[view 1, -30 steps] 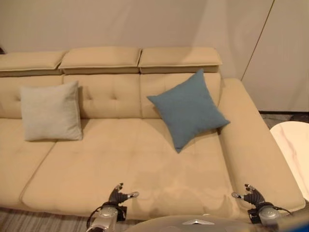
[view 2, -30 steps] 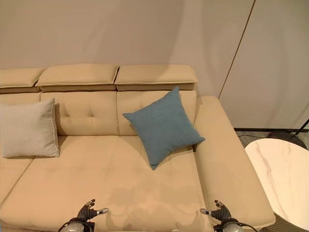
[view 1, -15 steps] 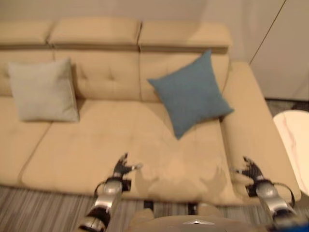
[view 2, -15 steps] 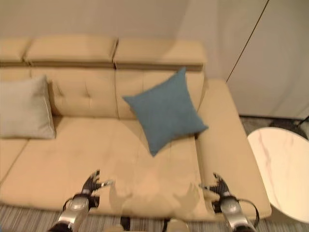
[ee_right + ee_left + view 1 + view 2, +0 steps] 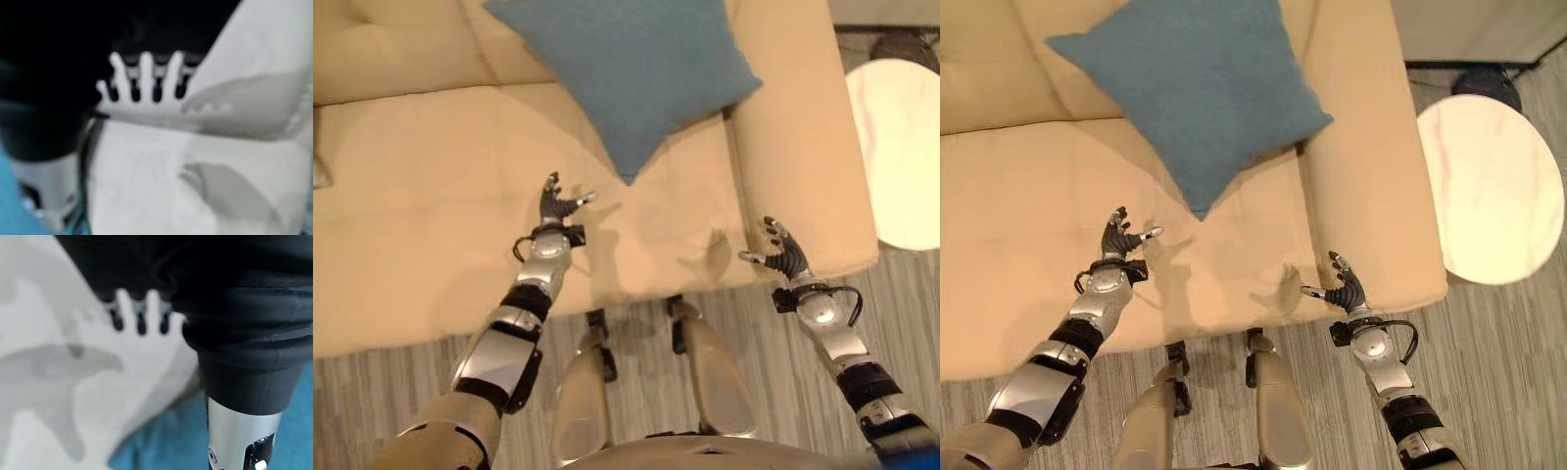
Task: Pick up all the scattered cushions and arrange them neatly on the sofa.
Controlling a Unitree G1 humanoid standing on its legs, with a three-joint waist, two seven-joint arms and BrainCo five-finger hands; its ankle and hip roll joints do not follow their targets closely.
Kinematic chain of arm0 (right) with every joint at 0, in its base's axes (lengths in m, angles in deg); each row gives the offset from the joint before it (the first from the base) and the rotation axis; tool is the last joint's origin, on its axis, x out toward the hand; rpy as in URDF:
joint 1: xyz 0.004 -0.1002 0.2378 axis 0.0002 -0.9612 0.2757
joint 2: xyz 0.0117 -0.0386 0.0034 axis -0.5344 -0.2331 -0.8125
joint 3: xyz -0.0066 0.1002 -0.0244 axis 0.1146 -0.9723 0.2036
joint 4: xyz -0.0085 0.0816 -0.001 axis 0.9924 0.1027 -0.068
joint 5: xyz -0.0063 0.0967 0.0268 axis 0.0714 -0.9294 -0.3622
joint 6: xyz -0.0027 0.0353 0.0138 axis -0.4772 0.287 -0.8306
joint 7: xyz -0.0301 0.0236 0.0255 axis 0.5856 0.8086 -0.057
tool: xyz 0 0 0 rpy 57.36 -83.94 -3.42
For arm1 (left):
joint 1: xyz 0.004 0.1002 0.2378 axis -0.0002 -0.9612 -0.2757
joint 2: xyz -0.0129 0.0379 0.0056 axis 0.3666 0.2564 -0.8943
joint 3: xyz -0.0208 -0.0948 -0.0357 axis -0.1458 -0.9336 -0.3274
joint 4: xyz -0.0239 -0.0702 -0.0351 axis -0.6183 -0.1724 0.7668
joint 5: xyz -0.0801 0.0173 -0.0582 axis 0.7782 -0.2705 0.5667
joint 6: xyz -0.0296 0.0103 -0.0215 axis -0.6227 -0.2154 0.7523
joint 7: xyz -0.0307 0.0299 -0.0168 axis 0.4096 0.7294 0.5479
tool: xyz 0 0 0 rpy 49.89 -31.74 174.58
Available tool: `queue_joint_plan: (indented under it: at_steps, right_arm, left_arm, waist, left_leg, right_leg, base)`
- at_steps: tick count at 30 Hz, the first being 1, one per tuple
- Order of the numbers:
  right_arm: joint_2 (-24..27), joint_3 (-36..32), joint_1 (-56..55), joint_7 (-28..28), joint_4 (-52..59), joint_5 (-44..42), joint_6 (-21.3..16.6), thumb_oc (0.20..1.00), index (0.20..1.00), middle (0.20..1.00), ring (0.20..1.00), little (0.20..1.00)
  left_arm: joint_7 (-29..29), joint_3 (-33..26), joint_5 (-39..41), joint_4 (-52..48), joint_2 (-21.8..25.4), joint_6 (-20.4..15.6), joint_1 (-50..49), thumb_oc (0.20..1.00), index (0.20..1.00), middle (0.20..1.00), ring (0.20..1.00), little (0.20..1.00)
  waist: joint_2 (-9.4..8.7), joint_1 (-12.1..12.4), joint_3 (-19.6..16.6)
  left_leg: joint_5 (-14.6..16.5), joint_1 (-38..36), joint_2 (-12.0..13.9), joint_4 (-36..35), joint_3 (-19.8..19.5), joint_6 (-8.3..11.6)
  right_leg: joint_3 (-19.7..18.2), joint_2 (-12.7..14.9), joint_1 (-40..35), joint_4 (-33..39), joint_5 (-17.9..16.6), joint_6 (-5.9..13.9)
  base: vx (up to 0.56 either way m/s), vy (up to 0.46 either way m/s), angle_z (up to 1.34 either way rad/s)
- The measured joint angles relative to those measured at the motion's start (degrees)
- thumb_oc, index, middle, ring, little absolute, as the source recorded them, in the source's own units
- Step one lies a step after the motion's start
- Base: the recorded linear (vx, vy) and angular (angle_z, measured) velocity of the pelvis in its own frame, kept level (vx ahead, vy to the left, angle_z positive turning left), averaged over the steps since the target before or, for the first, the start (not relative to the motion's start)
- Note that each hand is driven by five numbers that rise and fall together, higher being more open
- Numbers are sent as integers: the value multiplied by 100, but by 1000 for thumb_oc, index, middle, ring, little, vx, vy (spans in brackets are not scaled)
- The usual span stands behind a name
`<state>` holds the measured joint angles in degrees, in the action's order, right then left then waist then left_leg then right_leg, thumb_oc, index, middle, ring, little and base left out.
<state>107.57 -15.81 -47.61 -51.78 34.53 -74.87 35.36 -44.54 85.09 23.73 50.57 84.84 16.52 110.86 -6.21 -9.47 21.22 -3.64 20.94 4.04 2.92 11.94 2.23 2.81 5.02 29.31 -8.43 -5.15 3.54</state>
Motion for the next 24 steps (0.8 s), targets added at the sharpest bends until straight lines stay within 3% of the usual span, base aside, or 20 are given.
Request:
queue_joint_plan:
  at_steps: [3, 5, 8, 15, 16, 17, 18, 19, 20, 21, 23, 24]
  right_arm:
    - [73, -28, -560, -193, 1472, -168, -196, 1000, 1000, 1000, 1000, 1000]
    - [137, -128, -582, -278, 1536, -248, -308, 1000, 1000, 1000, 1000, 1000]
    - [257, -123, -500, -376, 1346, -408, -317, 1000, 1000, 1000, 1000, 1000]
    - [605, -237, -254, -418, 1357, -465, -473, 1000, 1000, 1000, 1000, 1000]
    - [631, -222, -216, -427, 1355, -465, -472, 1000, 1000, 1000, 1000, 1000]
    - [632, -231, -188, -424, 1353, -466, -476, 1000, 1000, 1000, 1000, 1000]
    - [636, -231, -189, -421, 1353, -466, -479, 1000, 1000, 1000, 1000, 1000]
    - [640, -227, -171, -425, 1360, -463, -479, 1000, 1000, 1000, 1000, 1000]
    - [635, -228, -171, -423, 1348, -461, -480, 1000, 1000, 1000, 1000, 1000]
    - [636, -238, -171, -420, 1343, -461, -483, 1000, 1000, 1000, 1000, 1000]
    - [649, -232, -175, -410, 1335, -458, -481, 1000, 1000, 1000, 1000, 1000]
    - [643, -232, -169, -412, 1292, -449, -481, 1000, 1000, 1000, 1000, 1000]
  left_arm:
    - [181, -111, 4, 513, 459, -24, 1063, 1000, 1000, 1000, 1000, 1000]
    - [264, -78, 2, 567, 686, -32, 1536, 1000, 1000, 1000, 1000, 1000]
    - [428, -36, -27, 1189, 535, 102, 1938, 1000, 1000, 1000, 1000, 1000]
    - [502, 91, -62, 1083, 490, 163, 2028, 1000, 1000, 1000, 1000, 1000]
    - [504, 125, -30, 1035, 426, 140, 2057, 686, 686, 686, 686, 686]
    - [507, 125, 7, 970, 388, 127, 2053, 598, 598, 598, 598, 598]
    - [510, 115, 12, 896, 410, 116, 2022, 376, 376, 376, 376, 376]
    - [497, 144, 17, 855, 354, 109, 2019, 294, 294, 294, 294, 294]
    - [507, 140, 35, 820, 317, 92, 1987, 307, 307, 307, 307, 307]
    - [502, 146, 110, 758, 289, 90, 1982, 501, 501, 501, 501, 501]
    - [500, 152, 186, 579, 304, 81, 1954, 1000, 1000, 1000, 1000, 1000]
    - [499, 159, 187, 516, 247, 66, 1949, 1000, 1000, 1000, 1000, 1000]
  waist:
    - [-192, -426, 89]
    - [-367, -604, 183]
    - [-448, -638, 280]
    - [-317, -500, 153]
    - [-297, -465, 135]
    - [-285, -454, 118]
    - [-272, -432, 54]
    - [-270, -422, 47]
    - [-263, -431, -44]
    - [-263, -427, -74]
    - [-263, -420, -86]
    - [-260, -427, -194]
  left_leg:
    - [41, 466, 28, 140, 56, 13]
    - [63, 823, 62, 321, 32, 24]
    - [84, 1025, 125, 398, 6, 51]
    - [87, 1652, 120, 603, -167, 69]
    - [115, 1733, 114, 616, -217, 81]
    - [103, 1797, 101, 641, -239, 77]
    - [117, 1866, 98, 674, -242, 76]
    - [139, 1913, 99, 725, -258, 74]
    - [139, 1979, 90, 725, -259, 75]
    - [126, 2015, 86, 736, -255, 66]
    - [145, 2058, 80, 767, -263, 59]
    - [144, 2155, 75, 769, -265, 59]
  right_leg:
    - [-84, -32, 433, 46, -76, 59]
    - [-88, -46, 695, 43, -146, 19]
    - [-78, -97, 850, 59, -168, -13]
    - [-40, -77, 1375, -23, -199, -62]
    - [-44, -81, 1447, -25, -203, -65]
    - [-34, -70, 1495, -31, -215, -78]
    - [-36, -61, 1573, -65, -204, -67]
    - [-36, -61, 1590, -63, -205, -68]
    - [-41, -55, 1659, -59, -219, -73]
    - [-42, -51, 1689, -69, -231, -70]
    - [-42, -38, 1726, -93, -214, -49]
    - [-54, -36, 1826, -95, -228, -42]
  base:
    - [12, 0, -9]
    - [24, -18, -3]
    - [5, -2, -1]
    - [43, 0, 5]
    - [17, -2, 6]
    - [26, 11, 4]
    - [108, 22, 5]
    - [-59, -23, 1]
    - [0, 0, 0]
    - [0, 0, 0]
    - [-2, -9, 1]
    - [-78, -25, 0]
